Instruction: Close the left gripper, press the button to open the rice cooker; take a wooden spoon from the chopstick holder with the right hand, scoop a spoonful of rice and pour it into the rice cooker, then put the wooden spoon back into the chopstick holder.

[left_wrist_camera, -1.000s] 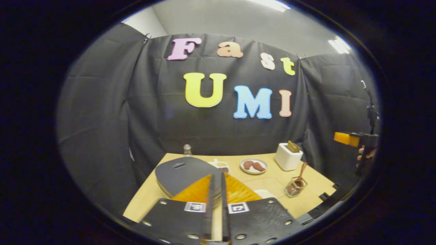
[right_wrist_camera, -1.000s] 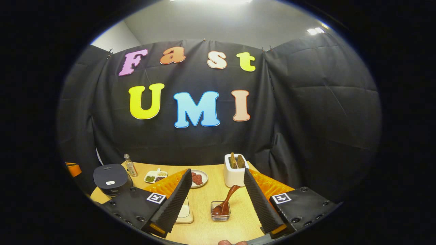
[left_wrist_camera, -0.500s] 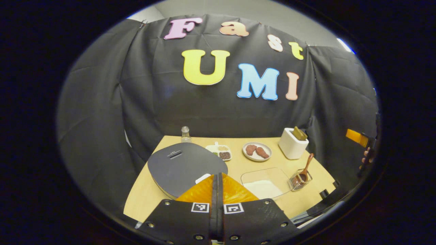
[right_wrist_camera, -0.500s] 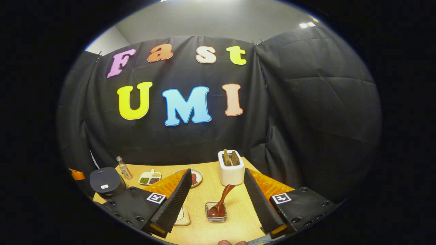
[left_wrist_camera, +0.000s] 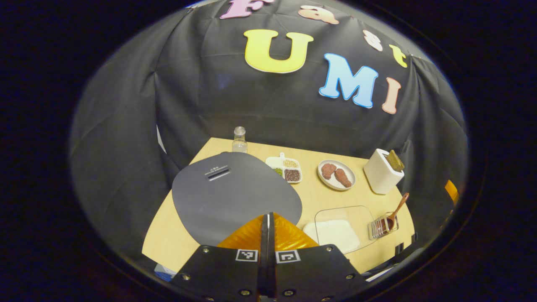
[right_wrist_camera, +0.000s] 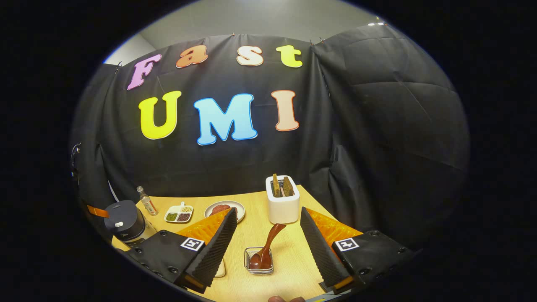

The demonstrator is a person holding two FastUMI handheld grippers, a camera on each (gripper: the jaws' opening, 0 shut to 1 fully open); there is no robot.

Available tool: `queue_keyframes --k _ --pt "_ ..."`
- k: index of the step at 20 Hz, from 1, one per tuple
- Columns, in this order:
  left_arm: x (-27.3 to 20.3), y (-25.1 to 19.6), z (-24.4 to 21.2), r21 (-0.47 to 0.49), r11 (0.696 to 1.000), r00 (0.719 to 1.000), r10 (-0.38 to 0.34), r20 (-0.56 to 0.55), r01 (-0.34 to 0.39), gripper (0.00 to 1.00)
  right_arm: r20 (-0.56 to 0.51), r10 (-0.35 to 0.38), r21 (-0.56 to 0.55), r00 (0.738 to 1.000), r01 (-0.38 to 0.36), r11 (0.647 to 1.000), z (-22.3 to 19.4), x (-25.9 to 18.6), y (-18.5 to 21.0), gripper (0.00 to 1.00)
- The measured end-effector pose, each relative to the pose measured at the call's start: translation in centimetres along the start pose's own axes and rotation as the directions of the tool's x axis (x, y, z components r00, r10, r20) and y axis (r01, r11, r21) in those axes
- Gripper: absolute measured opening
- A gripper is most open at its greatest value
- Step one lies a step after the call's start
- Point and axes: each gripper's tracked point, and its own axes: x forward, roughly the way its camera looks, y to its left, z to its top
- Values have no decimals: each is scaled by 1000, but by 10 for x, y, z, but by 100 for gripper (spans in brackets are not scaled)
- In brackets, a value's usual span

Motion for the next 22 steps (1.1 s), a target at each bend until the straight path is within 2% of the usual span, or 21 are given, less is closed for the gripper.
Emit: queue_keyframes --k 5,8,17,22 --pt "26 7 -13 -78 997 998 13 -60 -17 1 -28 22 0 999 -22 1000 -9 16 2 97" --pt "33 8 -22 -88 996 996 18 -90 -26 1 -35 26 1 999 -26 1000 -11 24 0 97" --pt "34 8 -30 -63 996 988 46 -151 -56 2 -63 20 29 998 -19 999 -21 35 -9 97" --pt "35 6 -32 57 995 986 85 -146 -78 2 -70 27 44 997 -24 999 -26 30 -14 97"
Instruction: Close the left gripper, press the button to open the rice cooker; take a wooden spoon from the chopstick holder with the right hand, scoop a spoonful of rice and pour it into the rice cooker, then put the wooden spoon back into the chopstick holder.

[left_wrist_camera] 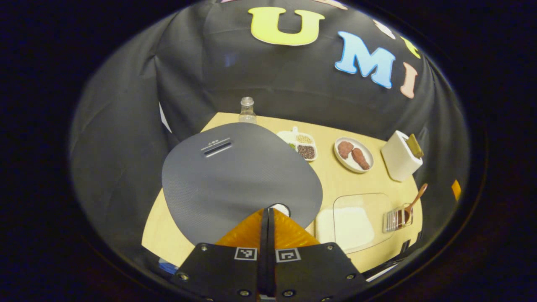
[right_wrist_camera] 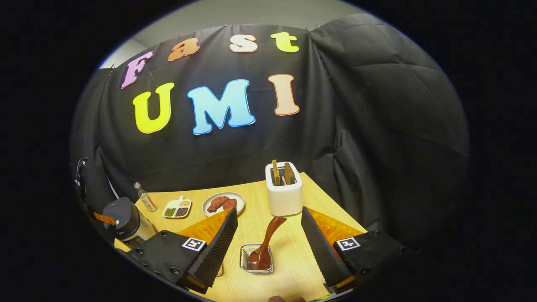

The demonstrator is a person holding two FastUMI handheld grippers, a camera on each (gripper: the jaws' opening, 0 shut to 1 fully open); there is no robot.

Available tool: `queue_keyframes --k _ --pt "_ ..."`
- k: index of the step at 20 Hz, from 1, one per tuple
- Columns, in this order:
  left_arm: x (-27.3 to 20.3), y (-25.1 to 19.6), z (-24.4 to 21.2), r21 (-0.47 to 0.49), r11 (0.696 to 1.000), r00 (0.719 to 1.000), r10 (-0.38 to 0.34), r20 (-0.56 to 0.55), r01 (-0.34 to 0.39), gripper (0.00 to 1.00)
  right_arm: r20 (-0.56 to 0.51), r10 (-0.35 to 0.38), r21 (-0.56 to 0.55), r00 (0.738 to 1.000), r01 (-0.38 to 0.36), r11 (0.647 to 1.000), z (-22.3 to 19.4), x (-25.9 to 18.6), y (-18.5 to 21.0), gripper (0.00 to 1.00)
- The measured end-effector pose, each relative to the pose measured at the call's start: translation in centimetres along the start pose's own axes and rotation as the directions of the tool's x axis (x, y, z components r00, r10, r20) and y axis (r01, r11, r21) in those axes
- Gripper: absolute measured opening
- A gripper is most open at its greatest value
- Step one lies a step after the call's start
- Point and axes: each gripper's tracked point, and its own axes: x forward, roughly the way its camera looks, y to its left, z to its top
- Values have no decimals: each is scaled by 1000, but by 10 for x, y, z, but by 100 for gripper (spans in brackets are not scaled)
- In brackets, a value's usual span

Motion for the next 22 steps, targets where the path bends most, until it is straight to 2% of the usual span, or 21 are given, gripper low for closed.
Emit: queue_keyframes --k 4,6,7,8,10,12,14,17,18,20,21,22 --pt "-4 -1 3 108 993 996 40 85 -49 2 9 -6 -10 1000 6 1000 1 -8 -11 98" --pt "-22 -1 18 109 989 982 83 168 -102 2 7 -8 -2 1000 8 1000 1 -12 -15 98" --pt "-37 1 33 99 987 967 102 235 -128 1 4 -12 1 1000 12 1000 1 -13 -18 98" --pt "-53 6 53 81 985 944 123 307 -155 2 0 -14 1 1000 14 1000 1 -15 -20 98" --pt "-97 20 92 27 979 875 169 454 -204 2 1 -16 -3 1000 16 1000 3 -18 -21 98" --pt "-142 25 123 -29 980 805 178 566 -196 2 12 -21 -13 1000 21 1000 11 -20 -23 98" --pt "-179 30 134 -70 983 751 173 637 -167 1 21 -23 -10 1000 23 1000 17 -23 -21 98" --pt "-220 40 129 -66 984 691 165 704 -167 3 28 -20 -2 999 20 1000 23 -29 -14 98" --pt "-230 44 120 -57 982 684 166 710 -179 0 29 -18 -5 999 18 1000 25 -31 -12 98" --pt "-242 47 102 -39 982 683 158 713 -187 3 30 -18 -13 999 19 1000 26 -37 -6 98" --pt "-247 44 92 -31 984 690 143 710 -173 19 24 -18 -11 1000 18 1000 25 -39 -3 98" --pt "-243 41 80 -31 988 701 129 701 -150 35 14 -12 -7 1000 12 1000 23 -41 0 93"
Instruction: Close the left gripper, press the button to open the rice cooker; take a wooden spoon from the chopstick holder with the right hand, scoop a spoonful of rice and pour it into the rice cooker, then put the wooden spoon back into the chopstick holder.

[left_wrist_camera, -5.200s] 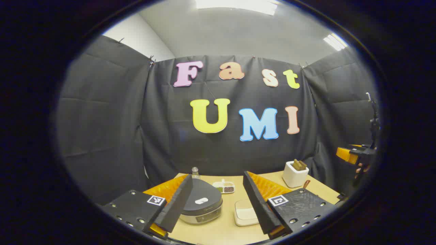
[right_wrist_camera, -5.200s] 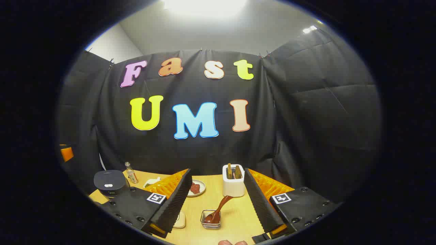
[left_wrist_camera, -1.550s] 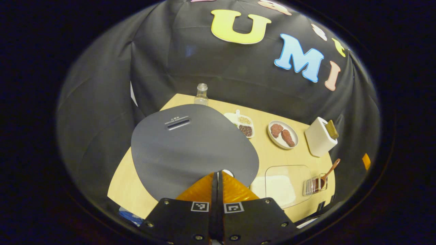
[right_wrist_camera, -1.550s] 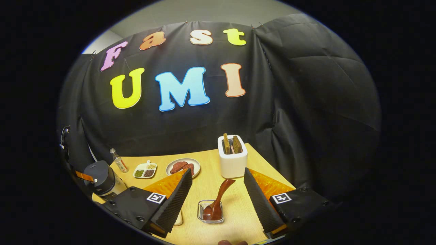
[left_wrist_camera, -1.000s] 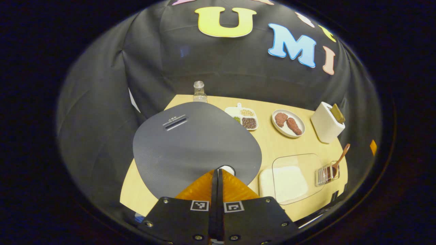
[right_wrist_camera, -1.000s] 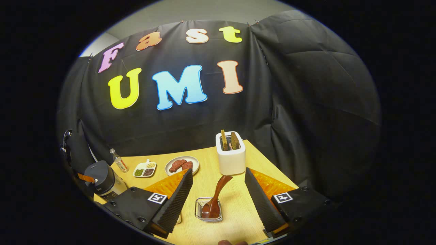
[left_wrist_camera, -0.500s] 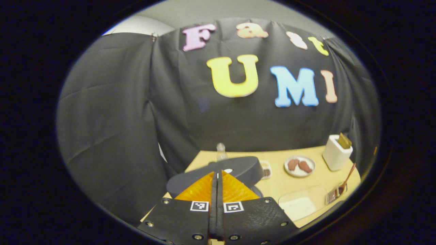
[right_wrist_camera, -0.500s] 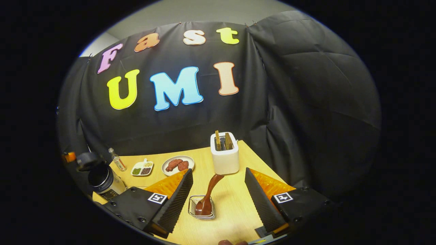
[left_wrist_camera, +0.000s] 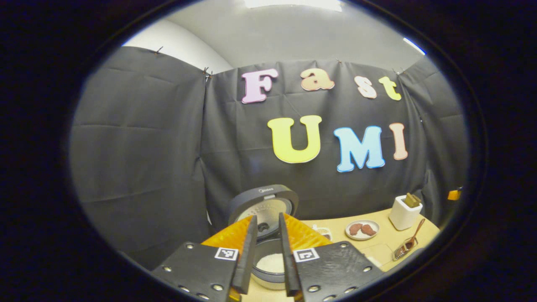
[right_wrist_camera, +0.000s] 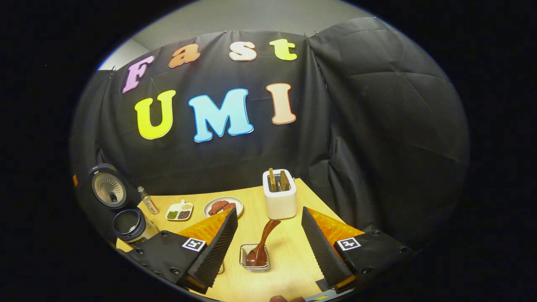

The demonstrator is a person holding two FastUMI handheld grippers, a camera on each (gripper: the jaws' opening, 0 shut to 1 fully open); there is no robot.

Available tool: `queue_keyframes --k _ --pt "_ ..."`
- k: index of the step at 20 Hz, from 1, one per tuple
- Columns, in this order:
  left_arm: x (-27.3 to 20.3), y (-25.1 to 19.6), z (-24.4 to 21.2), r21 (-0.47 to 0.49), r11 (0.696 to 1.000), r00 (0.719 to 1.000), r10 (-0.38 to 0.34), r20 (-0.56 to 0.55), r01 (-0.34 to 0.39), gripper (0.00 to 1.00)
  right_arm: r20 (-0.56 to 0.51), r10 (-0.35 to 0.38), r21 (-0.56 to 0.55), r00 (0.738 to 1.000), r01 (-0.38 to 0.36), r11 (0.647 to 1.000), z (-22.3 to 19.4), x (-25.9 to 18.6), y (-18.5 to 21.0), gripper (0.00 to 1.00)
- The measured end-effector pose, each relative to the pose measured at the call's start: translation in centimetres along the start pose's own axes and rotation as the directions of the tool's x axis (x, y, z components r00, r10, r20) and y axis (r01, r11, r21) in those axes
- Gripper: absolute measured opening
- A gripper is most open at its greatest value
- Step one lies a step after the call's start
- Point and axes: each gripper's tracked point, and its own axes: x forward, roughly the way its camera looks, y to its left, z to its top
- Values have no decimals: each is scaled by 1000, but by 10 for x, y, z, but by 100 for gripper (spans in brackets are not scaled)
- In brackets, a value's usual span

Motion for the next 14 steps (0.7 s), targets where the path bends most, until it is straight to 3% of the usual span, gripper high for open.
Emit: queue_keyframes --k 1,4,6,10,11,13,14 --pt "-10 -3 -10 -24 1000 1000 -17 -15 17 51 -15 10 7 1000 -10 1000 -3 -1 4 98" --pt "-24 -2 -39 -55 998 997 -36 -73 32 99 -76 45 -10 996 -46 999 -21 2 16 98" --pt "-35 -2 -48 -51 998 995 -38 -88 33 92 -125 56 -18 991 -59 998 -34 9 18 98" --pt "-43 -12 -57 -76 997 993 -30 -113 22 92 -215 83 -15 973 -89 996 -63 34 21 98" --pt "-44 -16 -58 -86 996 993 -28 -118 18 92 -238 86 -5 967 -90 996 -71 44 18 93" --pt "-44 -21 -61 -87 996 991 -11 -133 -1 96 -288 98 27 953 -94 995 -89 65 16 98" --pt "-44 -23 -64 -81 997 989 6 -147 -18 92 -323 100 38 941 -92 995 -101 78 13 93"
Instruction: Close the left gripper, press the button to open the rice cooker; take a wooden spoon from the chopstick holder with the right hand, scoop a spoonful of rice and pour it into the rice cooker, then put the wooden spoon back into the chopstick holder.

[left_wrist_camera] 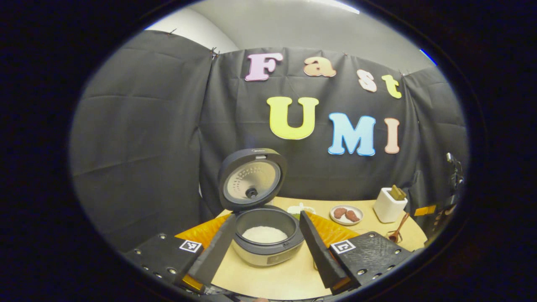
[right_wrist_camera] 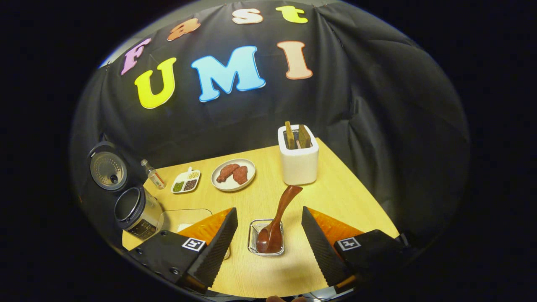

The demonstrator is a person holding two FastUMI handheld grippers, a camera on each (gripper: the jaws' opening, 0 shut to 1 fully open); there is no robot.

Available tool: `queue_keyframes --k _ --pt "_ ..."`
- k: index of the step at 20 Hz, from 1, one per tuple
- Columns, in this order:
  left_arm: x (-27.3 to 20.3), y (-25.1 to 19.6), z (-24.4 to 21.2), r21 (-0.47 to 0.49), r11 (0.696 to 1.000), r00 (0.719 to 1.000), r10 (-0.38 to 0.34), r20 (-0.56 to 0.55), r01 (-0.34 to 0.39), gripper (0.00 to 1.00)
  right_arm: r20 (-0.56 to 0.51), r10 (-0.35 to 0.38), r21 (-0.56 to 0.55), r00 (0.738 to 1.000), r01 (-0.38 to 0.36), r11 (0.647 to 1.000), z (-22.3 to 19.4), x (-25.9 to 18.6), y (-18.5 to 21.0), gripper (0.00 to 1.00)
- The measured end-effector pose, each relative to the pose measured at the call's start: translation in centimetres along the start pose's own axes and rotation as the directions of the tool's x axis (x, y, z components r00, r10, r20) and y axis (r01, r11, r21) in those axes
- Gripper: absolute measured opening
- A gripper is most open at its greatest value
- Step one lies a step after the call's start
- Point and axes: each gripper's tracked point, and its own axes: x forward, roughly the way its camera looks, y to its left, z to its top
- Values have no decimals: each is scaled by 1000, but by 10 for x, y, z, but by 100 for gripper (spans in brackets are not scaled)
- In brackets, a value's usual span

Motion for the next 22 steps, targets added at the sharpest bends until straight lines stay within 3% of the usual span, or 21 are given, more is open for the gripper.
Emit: queue_keyframes --k 1,2,4,5,8,9,10,11,15,16,17,18,19,20,21,22 --pt "-1 -2 -4 1 1000 1000 19 -14 -19 96 -36 2 10 999 -2 1000 -7 15 -5 98" --pt "-2 -5 -6 -1 999 999 36 -25 -36 92 -69 6 21 998 -5 1000 -13 30 -10 98" --pt "-6 -14 -14 -15 998 997 61 -54 -62 95 -140 16 38 990 -10 999 -26 56 -21 98" --pt "-10 -20 -19 -23 997 995 77 -71 -78 92 -156 24 46 987 -17 999 -30 67 -24 98" --pt "-19 -30 -42 -36 990 982 128 -137 -134 96 -187 61 72 980 -49 996 -29 98 -30 98" --pt "-22 -35 -49 -35 988 977 143 -158 -150 96 -192 77 86 978 -61 994 -26 107 -30 94" --pt "-24 -40 -56 -32 986 972 154 -179 -163 92 -194 88 101 977 -69 992 -25 118 -31 98" --pt "-26 -47 -61 -29 984 967 164 -196 -173 96 -199 99 117 975 -77 990 -24 126 -31 98" --pt "-30 -73 -69 -16 982 959 178 -220 -186 92 -251 165 173 954 -124 977 -31 147 -21 96" --pt "-29 -80 -70 -14 983 958 178 -223 -185 96 -258 184 178 948 -141 974 -33 150 -18 89" --pt "-29 -86 -70 -10 983 959 177 -223 -184 92 -263 188 181 946 -143 973 -34 152 -17 76" --pt "-30 -91 -69 -7 983 959 176 -220 -182 96 -268 200 193 942 -151 970 -34 153 -15 59" --pt "-31 -95 -69 -3 984 960 174 -218 -179 96 -273 203 211 940 -148 966 -34 154 -12 36" --pt "-32 -100 -70 2 985 962 168 -217 -172 92 -275 204 224 940 -144 964 -33 153 -13 27" --pt "-32 -103 -71 5 986 962 161 -220 -164 92 -263 209 245 942 -144 959 -29 149 -11 30" --pt "-31 -105 -75 7 988 962 154 -227 -157 95 -243 211 257 947 -147 955 -26 147 -9 24"
